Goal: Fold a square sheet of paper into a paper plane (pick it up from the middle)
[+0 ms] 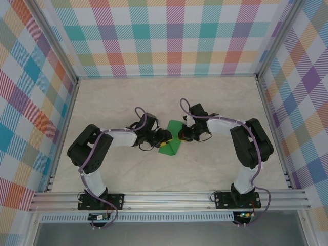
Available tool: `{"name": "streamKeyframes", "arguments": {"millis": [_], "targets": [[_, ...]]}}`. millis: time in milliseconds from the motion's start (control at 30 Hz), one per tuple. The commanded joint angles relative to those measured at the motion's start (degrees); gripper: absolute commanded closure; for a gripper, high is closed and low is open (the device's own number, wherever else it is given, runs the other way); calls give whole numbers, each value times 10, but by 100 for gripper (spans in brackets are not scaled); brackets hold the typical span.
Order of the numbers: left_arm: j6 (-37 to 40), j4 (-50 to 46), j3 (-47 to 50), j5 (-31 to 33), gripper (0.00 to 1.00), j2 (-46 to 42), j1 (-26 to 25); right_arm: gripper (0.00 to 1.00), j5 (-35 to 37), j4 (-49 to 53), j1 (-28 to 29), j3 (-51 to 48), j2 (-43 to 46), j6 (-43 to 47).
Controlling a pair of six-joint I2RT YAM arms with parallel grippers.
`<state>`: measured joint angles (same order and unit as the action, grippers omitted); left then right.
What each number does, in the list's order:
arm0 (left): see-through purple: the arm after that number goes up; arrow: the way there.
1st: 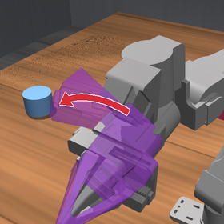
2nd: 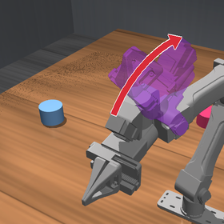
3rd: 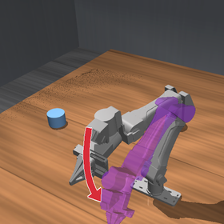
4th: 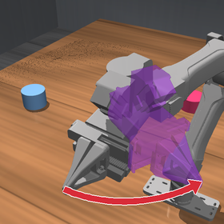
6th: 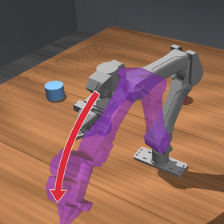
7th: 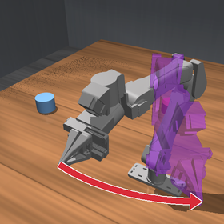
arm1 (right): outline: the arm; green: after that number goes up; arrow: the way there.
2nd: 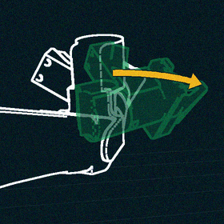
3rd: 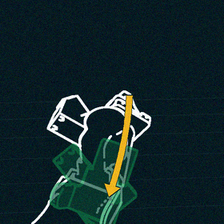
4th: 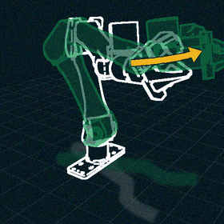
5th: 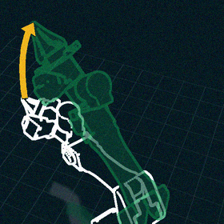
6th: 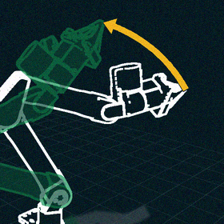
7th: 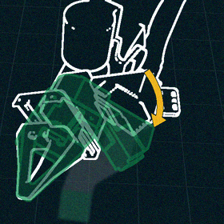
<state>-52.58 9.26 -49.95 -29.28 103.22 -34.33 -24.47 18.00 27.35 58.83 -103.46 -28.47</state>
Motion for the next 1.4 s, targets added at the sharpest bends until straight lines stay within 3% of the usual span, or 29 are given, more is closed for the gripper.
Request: {"name": "streamKeyframes", "arguments": {"millis": [0,267,367,500,633,867,1200,1367], "targets": [[-4,22,-8,-23,65,16,0,97,6,-9,-5,-6,8,-4],[2,33,-19,-30,83,30,0,93,11,-4,-6,-5,20,-10],[17,17,-24,-16,92,26,1,80,38,11,-7,-4,48,-15],[82,-98,-58,38,96,-1,1,52,150,76,-8,13,98,-27],[176,-302,-138,129,98,-40,0,30,253,117,-11,15,153,-44],[296,-586,-287,345,98,-95,-5,4,322,128,-20,-7,229,-64],[340,-728,-395,659,97,-88,-32,0,358,145,-24,-19,258,-78],[328,-726,-390,730,97,-21,-63,0,367,153,-27,-24,259,-93]]}}
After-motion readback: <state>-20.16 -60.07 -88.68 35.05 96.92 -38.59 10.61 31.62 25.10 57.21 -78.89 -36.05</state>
